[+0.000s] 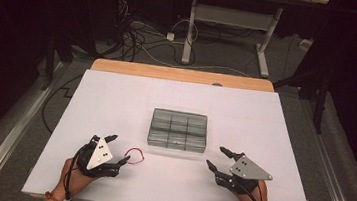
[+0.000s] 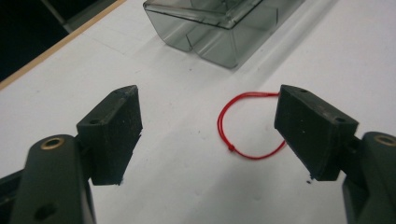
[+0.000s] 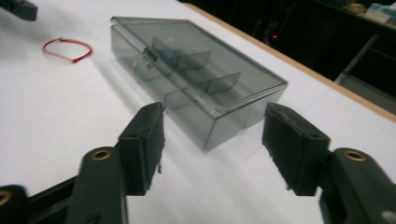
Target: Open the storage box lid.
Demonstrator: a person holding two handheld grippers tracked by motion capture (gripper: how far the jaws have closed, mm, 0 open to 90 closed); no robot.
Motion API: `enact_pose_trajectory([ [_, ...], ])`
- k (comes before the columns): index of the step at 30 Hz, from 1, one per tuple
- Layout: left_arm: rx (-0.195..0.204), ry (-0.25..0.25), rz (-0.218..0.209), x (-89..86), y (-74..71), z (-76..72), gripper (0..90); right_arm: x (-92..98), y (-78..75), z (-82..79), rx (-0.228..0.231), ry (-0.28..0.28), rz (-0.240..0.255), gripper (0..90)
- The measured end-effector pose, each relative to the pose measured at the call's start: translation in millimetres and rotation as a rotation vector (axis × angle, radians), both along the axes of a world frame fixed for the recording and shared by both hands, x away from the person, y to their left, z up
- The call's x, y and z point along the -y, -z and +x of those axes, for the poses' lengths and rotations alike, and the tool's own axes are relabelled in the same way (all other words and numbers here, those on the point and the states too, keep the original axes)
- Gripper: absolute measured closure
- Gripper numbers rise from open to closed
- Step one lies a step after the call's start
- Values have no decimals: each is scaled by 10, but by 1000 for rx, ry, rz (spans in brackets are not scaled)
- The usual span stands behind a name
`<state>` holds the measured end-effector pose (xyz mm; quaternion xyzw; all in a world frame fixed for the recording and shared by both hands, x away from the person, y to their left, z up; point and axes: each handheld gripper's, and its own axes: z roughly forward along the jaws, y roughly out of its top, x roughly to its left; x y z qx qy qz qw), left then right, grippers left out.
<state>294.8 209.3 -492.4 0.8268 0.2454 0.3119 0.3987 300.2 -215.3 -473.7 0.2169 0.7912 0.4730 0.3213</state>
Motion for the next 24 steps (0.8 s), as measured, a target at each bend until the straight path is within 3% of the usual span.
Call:
enact_pose_trajectory([
  [4,-16,0,-21,-1,-11,20,226,-36,41,15,-23,-19,-25,521],
  [8,-50,-5,5,30,16,40,228,-91,68,15,-38,-48,-51,635],
  [10,-65,-12,-11,52,0,68,231,-124,72,11,-44,-55,-73,691],
  [14,-112,23,-64,128,-62,158,264,-180,71,24,-70,-74,-104,803],
  [16,-138,29,-58,200,-84,230,265,-224,67,49,-84,-73,-121,854],
  [24,-217,55,-44,417,-158,518,322,-531,67,232,-126,-127,-201,900],
])
